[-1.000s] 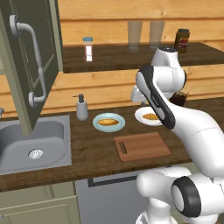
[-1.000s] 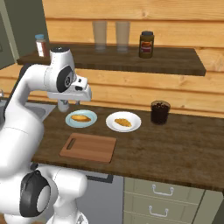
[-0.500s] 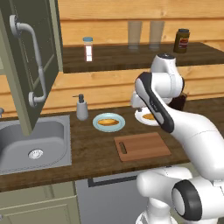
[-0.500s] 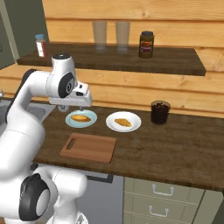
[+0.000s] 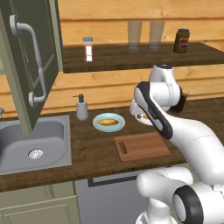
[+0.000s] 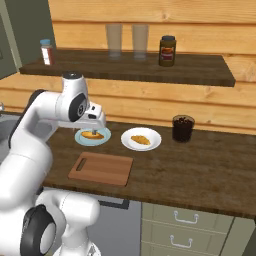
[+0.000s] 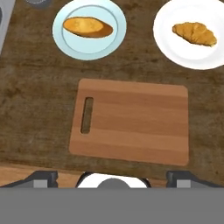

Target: From the different types of pastries on the counter, select a croissant and place it on the cutting board. Then retrieve a jar of jam from the cabinet and place it alongside the croissant on the cutting board.

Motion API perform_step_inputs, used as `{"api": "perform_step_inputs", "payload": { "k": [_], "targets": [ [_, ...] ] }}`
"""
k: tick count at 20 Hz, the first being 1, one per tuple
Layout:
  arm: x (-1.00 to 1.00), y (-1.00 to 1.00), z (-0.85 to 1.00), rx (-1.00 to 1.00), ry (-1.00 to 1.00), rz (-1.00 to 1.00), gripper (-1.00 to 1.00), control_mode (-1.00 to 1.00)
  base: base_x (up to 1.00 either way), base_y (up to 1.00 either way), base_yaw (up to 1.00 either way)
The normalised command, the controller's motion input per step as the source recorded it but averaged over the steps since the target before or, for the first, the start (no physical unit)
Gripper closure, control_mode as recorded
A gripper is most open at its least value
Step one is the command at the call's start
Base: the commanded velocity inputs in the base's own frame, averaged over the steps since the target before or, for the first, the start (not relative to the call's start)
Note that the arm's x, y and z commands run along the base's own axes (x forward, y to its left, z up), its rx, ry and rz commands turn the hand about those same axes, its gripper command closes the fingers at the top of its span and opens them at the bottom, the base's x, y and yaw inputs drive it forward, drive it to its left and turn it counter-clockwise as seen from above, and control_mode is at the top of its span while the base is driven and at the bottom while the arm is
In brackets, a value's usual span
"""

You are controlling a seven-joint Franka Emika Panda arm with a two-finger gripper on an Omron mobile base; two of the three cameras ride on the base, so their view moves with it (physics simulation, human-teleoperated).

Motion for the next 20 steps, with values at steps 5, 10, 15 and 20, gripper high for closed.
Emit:
{"api": "perform_step_inputs", "payload": {
  "k": [5, 10, 15, 20],
  "targets": [
    [0.00, 0.00, -0.35, 0.00, 0.01, 0.00, -1.00, -1.00, 0.00, 0.00, 0.00],
    [0.00, 0.00, -0.37, 0.02, 0.04, 0.00, -1.00, -1.00, 0.00, 0.00, 0.00],
    [0.00, 0.00, -0.06, 0.00, 0.02, 0.00, -1.00, -1.00, 0.00, 0.00, 0.00],
    [0.10, -0.47, 0.00, 0.00, -0.08, 0.16, -1.00, -1.00, 0.00, 0.00, 0.00]
  ]
}}
